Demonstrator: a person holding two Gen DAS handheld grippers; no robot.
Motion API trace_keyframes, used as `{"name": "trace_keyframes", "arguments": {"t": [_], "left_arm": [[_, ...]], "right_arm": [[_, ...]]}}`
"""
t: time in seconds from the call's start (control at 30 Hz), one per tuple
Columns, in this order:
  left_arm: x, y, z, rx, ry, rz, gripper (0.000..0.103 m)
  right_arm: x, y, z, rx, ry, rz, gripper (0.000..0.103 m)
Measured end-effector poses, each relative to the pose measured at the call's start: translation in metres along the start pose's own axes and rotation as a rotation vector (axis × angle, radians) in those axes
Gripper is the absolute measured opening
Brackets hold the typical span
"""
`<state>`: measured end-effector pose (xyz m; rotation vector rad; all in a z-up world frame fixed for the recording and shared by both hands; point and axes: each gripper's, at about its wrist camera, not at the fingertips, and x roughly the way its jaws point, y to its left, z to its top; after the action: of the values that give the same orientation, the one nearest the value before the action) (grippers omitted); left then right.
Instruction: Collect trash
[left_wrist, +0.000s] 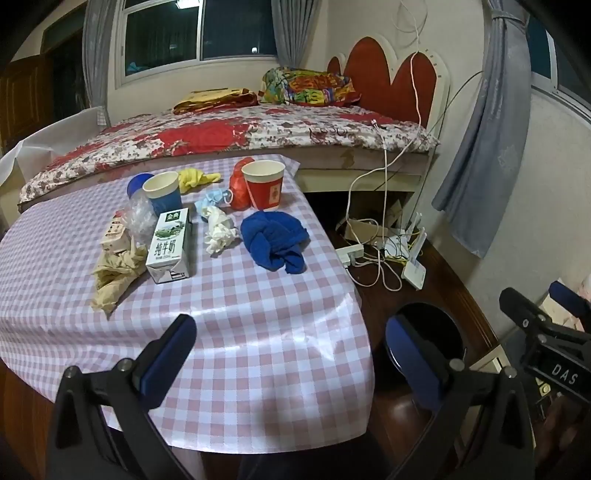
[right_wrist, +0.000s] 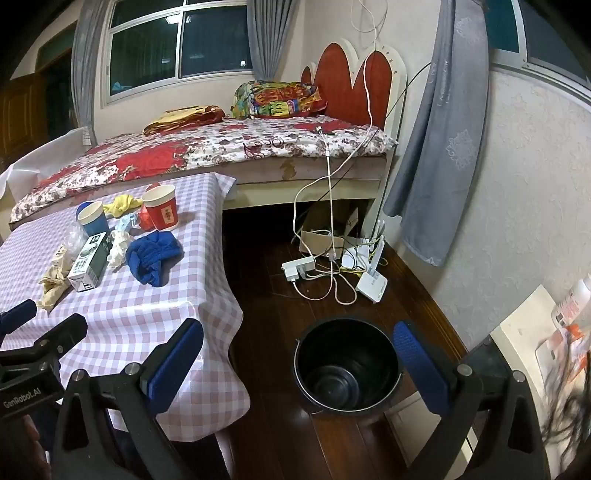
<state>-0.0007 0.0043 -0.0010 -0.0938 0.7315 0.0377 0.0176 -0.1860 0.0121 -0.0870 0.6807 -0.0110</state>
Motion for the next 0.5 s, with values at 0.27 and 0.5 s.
{"name": "trace_keyframes", "arguments": {"t": [0.27,0.5], "left_arm": [[0.0003,-0.0003,0.0,0.001,0.002,0.0,0.103],[0.0008,-0.0011,-0.0001,0.002,0.002,0.002,0.103]], "right_arm": [[-0.0004,0.0006,-0.0001,0.001,0.001,0.001,0.103],[-0.0004,0.0,-0.0005,0.001,0.002,0.0,0.103]]}}
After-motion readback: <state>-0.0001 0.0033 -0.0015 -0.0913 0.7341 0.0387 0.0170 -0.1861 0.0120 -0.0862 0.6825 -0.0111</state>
